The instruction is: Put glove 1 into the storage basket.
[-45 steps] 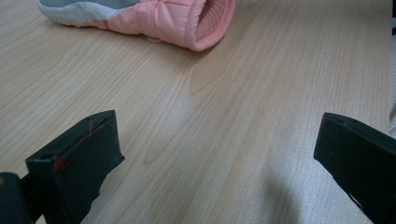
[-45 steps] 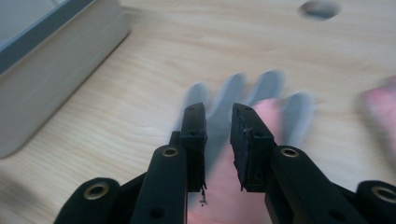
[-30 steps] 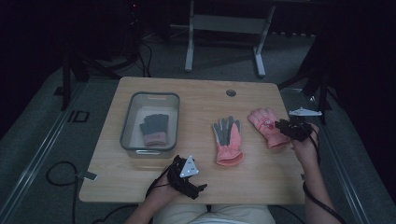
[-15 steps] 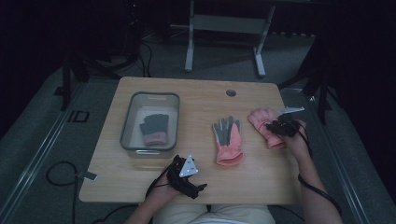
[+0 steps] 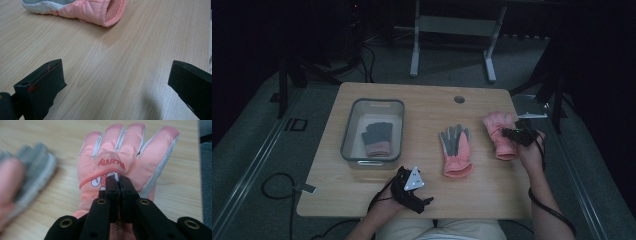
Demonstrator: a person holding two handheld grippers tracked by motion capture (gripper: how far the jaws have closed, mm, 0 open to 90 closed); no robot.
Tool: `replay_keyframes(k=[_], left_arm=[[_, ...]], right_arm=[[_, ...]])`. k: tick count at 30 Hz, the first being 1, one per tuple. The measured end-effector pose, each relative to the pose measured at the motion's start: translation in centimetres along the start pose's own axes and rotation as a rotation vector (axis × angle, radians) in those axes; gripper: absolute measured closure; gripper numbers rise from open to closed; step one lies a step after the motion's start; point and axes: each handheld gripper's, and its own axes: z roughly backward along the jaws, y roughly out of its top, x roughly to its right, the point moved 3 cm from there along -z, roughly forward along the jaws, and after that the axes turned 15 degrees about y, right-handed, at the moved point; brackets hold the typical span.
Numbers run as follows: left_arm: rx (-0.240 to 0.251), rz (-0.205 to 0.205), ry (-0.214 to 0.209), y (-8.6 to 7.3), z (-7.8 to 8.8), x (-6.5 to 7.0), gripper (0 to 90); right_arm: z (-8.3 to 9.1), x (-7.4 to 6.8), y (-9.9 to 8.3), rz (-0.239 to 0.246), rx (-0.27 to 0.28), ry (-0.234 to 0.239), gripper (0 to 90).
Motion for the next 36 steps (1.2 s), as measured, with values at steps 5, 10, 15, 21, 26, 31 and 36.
replay_keyframes(k=[5,10,15,21,26,31,36], left_arm=[[-0.001,0.0,-0.001,0.0,0.0,0.0,0.1],[-0.001,0.0,-0.003,0.0,0.0,0.0,0.1],[0.0,-0.003,-0.001,0.1,0.0,0.0,0.1],[0.001,-0.004,-0.003,0.1,0.0,0.0,0.1],[0.0,-0.007,-0.003,0.0,0.0,0.0,0.1],[0.004,-0.008,-0.002,0.1,0.0,-0.1,0.1],[0.004,-0.008,-0.003,0.0,0.0,0.0,0.1]], right_arm=[[3.6,-2.6,0.1,-0.008,0.094,-0.057,86.9],[5.7,-4.1,-1.0,-0.032,0.15,-0.115,86.9],[5.9,-5.0,-2.5,-0.064,0.138,-0.108,86.9],[4.3,-5.3,-4.0,-0.072,0.093,-0.095,86.8],[2.3,-4.6,-4.7,-0.095,0.053,-0.074,86.8],[0.6,-3.8,-4.8,-0.118,0.027,-0.086,86.6],[-1.2,-3.4,-5.5,-0.113,-0.009,-0.077,84.5]])
